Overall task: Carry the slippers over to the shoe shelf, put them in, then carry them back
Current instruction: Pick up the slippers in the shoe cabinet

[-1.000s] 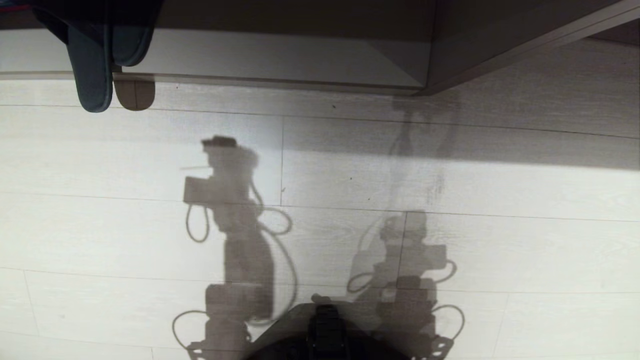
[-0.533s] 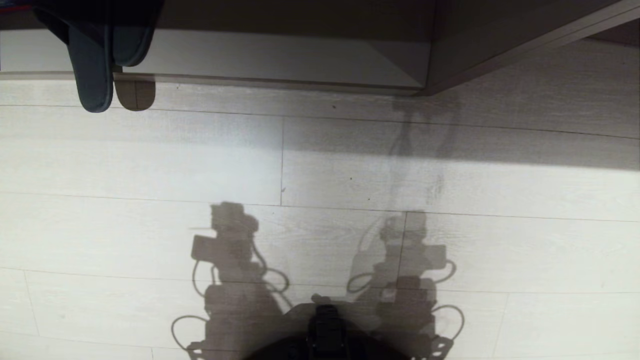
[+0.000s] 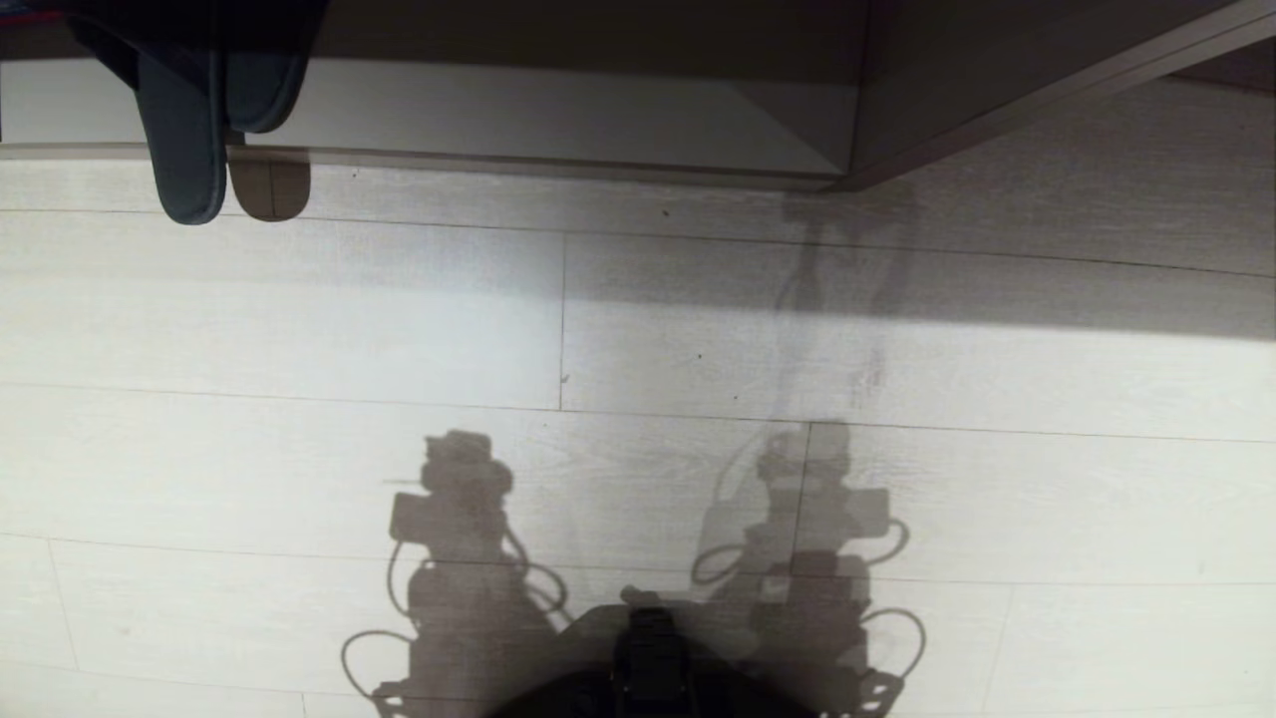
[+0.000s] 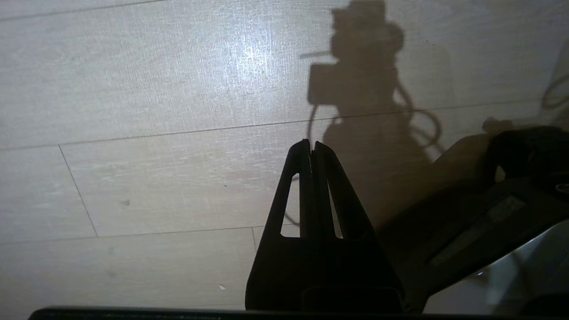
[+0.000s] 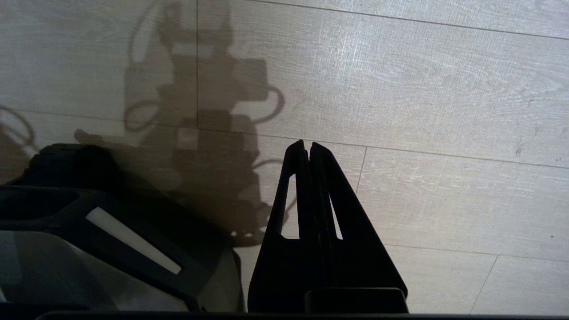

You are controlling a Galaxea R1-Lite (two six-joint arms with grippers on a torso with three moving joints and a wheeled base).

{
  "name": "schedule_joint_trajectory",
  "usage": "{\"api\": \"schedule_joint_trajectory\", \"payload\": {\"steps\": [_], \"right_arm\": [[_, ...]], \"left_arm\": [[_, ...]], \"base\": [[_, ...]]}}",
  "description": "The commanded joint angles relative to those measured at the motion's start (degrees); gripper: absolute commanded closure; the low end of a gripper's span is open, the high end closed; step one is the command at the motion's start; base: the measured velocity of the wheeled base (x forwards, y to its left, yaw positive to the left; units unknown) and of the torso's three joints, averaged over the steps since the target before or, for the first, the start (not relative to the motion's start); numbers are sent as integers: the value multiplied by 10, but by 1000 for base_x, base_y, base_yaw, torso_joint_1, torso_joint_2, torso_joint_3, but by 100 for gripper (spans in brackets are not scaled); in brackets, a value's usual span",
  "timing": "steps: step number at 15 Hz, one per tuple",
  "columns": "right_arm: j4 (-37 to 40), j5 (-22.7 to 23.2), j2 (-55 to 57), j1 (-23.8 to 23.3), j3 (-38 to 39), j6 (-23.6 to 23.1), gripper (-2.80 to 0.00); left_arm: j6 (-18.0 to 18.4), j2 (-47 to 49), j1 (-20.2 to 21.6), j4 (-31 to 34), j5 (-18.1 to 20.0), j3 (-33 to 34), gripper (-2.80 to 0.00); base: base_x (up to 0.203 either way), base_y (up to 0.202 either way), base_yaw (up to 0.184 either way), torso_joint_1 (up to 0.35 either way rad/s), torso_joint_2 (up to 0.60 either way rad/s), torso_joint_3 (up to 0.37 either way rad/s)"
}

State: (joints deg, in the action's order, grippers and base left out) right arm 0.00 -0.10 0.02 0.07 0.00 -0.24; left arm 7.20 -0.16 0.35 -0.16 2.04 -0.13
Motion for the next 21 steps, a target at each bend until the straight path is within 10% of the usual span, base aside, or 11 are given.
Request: {"api": "schedule_joint_trajectory", "payload": {"steps": [1,21], "right_arm": [[0,0,0,0,0,0,0],[1,2,0,-1,0,-3,0]], "left_arm": [[-34,2,0,0,-4,1,0],[-77,2,0,-1,-20,1,0]], "base": [[0,0,0,0,0,0],[0,0,0,1,2,133]]}}
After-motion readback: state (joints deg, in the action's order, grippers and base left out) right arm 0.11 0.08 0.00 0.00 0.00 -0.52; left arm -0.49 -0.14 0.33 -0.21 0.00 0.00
